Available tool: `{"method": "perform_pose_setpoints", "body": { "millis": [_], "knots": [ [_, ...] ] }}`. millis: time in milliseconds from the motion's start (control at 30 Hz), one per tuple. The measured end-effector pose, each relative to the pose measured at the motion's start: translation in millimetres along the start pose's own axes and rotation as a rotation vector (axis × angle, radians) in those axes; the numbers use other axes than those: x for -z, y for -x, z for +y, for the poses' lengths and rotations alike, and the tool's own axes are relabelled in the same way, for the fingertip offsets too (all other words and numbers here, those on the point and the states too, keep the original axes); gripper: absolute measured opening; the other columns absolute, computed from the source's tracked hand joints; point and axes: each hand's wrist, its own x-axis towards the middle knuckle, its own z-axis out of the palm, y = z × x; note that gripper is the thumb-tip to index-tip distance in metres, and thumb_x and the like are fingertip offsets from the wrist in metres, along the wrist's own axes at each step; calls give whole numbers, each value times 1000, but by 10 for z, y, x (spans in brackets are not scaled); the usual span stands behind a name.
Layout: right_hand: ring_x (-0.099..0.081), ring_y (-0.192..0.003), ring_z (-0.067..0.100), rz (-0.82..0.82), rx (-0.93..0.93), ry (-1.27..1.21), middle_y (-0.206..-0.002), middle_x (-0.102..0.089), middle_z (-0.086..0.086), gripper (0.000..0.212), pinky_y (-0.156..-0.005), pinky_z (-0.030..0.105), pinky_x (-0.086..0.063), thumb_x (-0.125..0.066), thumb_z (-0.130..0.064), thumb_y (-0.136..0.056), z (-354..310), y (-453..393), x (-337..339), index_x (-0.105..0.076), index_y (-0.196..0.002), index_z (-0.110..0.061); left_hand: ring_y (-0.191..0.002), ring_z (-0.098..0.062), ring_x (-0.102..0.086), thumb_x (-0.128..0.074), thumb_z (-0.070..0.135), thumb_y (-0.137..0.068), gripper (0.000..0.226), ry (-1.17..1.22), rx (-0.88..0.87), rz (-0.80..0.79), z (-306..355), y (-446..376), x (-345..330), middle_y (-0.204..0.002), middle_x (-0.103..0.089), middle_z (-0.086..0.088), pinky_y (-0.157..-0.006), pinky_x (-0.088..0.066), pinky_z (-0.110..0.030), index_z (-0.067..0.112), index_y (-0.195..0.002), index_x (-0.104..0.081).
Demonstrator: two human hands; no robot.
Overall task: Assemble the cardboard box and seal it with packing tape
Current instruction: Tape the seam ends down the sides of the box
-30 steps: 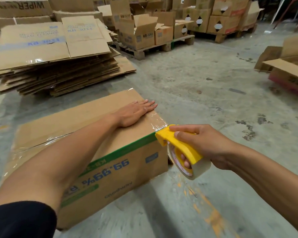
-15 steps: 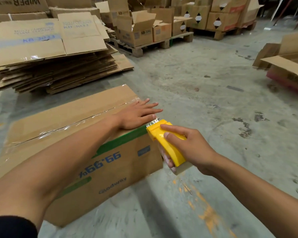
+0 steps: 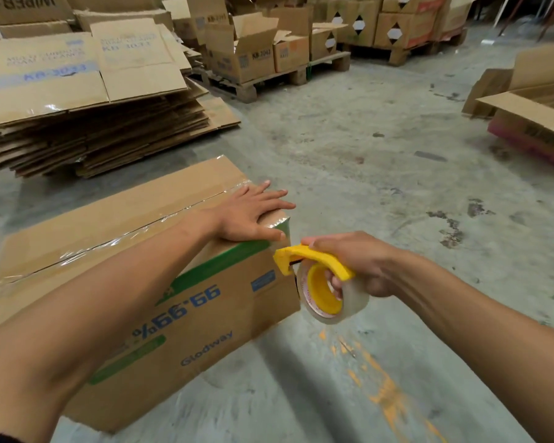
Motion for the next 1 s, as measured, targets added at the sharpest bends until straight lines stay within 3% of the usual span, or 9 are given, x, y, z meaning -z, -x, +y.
{"method": "perform_pose_setpoints", "body": {
  "millis": [100, 200, 300, 400, 467, 600, 700, 800, 1000],
  "knots": [
    [-54, -36, 18, -70, -274, 409, -45, -59, 8, 24, -48, 25, -50, -63, -23, -93, 291, -164, -70, -65, -76, -7, -150, -19, 7, -45, 63, -85, 68, 18, 77, 15, 36, 16, -27, -164, -6, 8, -118, 7, -52, 43, -148, -27],
    [-57, -54, 21, -94, -290, 558, -69, -64, 11, 30, -72, 34, -53, -65, -28, -91, 600, -318, -243, -72, -104, -2, -150, -19, 6, -53, 52, -87, 60, -12, 155, 54, 83, -22, -67, -164, -7, 5, -118, 4, -54, 40, -142, -35],
    [-56, -51, 20, -234, -277, 584, -80, -67, 16, 39, -78, 38, -55, -61, -29, -94, 533, -464, -464, -69, -121, -1, -151, -20, 4, -59, 50, -82, 61, -63, 225, 97, 207, -48, -147, -164, -10, 3, -118, 1, -55, 36, -138, -40],
    [-62, -64, 23, -363, -238, 633, -108, -69, 17, 37, -71, 36, -57, -58, -28, -95, 476, -549, -718, -69, -123, -6, -151, -22, 3, -65, 51, -78, 85, -160, 302, 141, 333, -20, -224, -165, -5, -1, -120, -3, -52, 32, -150, -23],
    [-63, -87, 26, -392, -178, 721, -117, -70, 15, 39, -86, 39, -54, -58, -31, -93, 501, -576, -884, -69, -124, -10, -151, -24, 1, -69, 52, -76, 103, -198, 319, 155, 390, 36, -241, -165, 1, -2, -120, -7, -50, 32, -154, -5],
    [-55, -59, 22, -530, -152, 750, -71, -64, 7, 40, -64, 33, -50, -52, -28, -97, 475, -560, -1130, -65, -128, -8, -151, -26, -1, -69, 51, -78, 112, -187, 314, 147, 326, 417, -236, -165, 6, -2, -120, -13, -48, 32, -153, 12],
    [-54, -42, 12, -516, -42, 827, -42, -61, -9, 34, -61, 32, -47, -56, -25, -94, 420, -519, -1295, -69, -123, -14, -151, -23, 0, -58, 63, -82, 104, -134, 387, 105, 116, 1022, -229, -164, 7, -2, -121, -11, -47, 33, -153, 12],
    [-51, -41, 9, -558, 9, 811, -61, -63, -6, 32, -64, 33, -45, -52, -22, -97, 379, -478, -1477, -71, -122, -16, -150, -20, 6, -42, 76, -81, 97, -90, 465, 61, -109, 1843, -291, -164, 9, 1, -121, -6, -47, 38, -152, 11],
    [-57, -37, -2, -671, 114, 759, -58, -69, -17, 28, -59, 27, -51, -58, -25, -97, 256, -450, -1798, -73, -119, -18, -150, -14, 9, -29, 88, -75, 87, 124, 804, 150, -422, 3438, -485, -161, 7, 16, -119, 4, -51, 52, -149, 0]
  ]
}}
